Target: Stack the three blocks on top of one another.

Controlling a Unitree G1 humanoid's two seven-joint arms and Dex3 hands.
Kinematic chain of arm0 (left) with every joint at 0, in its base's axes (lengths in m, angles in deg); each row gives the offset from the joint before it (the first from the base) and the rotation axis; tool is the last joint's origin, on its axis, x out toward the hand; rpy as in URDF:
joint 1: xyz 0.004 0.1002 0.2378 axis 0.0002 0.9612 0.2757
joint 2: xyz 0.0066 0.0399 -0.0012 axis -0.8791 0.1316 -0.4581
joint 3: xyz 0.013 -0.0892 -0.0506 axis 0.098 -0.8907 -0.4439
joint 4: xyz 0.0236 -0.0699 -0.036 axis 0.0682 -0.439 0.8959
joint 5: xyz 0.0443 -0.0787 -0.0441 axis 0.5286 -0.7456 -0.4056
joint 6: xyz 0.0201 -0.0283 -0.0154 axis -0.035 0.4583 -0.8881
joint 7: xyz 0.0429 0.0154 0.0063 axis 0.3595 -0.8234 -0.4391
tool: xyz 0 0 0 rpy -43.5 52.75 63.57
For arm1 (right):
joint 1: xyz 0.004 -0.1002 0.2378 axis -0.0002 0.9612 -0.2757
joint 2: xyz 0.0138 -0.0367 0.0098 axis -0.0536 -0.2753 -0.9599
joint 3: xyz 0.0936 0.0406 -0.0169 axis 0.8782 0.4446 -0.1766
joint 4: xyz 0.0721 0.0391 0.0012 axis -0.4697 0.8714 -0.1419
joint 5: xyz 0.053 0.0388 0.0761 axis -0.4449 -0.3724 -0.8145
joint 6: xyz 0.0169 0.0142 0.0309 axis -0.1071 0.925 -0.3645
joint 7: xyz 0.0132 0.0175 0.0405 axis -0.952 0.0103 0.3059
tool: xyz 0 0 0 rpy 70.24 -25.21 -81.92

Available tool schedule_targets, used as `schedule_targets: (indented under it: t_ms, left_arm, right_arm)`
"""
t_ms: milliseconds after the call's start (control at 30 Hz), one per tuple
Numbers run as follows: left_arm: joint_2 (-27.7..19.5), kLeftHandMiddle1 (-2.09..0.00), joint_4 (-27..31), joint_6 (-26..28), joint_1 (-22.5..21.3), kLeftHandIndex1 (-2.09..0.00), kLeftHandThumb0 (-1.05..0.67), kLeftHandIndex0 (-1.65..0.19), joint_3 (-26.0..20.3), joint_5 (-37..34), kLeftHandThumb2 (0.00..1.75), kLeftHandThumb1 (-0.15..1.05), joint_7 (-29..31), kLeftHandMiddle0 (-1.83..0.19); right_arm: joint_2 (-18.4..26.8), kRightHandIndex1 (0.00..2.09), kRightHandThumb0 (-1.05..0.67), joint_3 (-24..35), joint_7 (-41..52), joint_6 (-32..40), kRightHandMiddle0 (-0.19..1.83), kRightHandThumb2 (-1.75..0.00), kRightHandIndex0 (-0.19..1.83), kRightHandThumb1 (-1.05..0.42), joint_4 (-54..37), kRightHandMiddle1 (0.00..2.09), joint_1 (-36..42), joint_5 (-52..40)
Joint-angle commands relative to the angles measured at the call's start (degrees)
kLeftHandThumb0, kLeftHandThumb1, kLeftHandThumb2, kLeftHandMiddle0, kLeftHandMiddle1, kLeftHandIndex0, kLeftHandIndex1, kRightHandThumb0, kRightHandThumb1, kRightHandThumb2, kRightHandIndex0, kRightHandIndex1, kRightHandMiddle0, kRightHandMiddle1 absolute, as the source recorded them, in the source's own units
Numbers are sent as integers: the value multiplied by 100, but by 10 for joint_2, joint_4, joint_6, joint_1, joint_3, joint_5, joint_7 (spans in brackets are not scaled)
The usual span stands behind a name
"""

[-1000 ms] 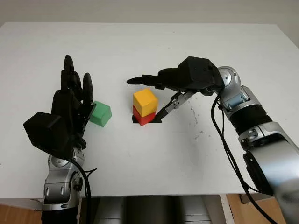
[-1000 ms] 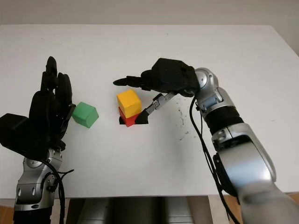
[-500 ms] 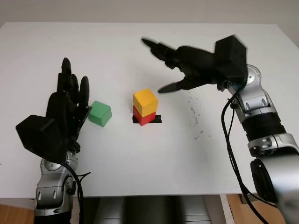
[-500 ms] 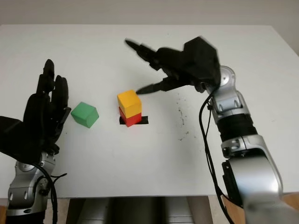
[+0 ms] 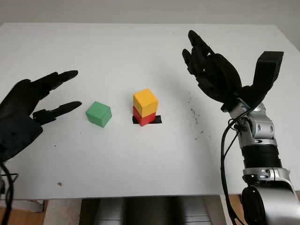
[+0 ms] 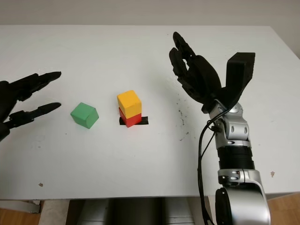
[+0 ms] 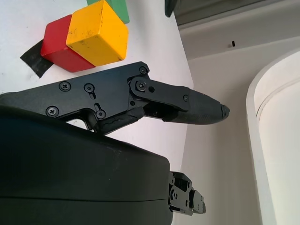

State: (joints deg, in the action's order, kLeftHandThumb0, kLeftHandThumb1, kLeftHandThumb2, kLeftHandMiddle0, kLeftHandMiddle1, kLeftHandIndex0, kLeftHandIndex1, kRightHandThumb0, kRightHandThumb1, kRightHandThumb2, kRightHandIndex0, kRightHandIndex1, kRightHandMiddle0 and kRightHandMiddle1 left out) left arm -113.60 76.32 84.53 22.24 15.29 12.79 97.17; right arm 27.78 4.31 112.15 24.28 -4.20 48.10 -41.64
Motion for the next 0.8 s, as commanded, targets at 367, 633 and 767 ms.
schedule_targets:
  t_ms: [367,633,767]
  left_arm:
    - [-107,-4,-95,-121,-151,-5,-79,-28,129,84,5,92,100,4]
    - [-63,-5,-140,-148,-206,-4,-78,-25,197,151,6,96,72,5]
    - [-46,-4,-152,-155,-222,-3,-79,-23,214,166,6,96,63,8]
  right_arm:
    - [-3,0,-62,7,-30,41,-19,-72,-19,-105,-40,0,10,-16]
    - [5,0,-62,6,-24,54,-19,-73,-19,-105,-57,0,23,-17]
    - [2,0,-61,7,-28,63,-19,-73,-19,-105,-67,0,28,-19]
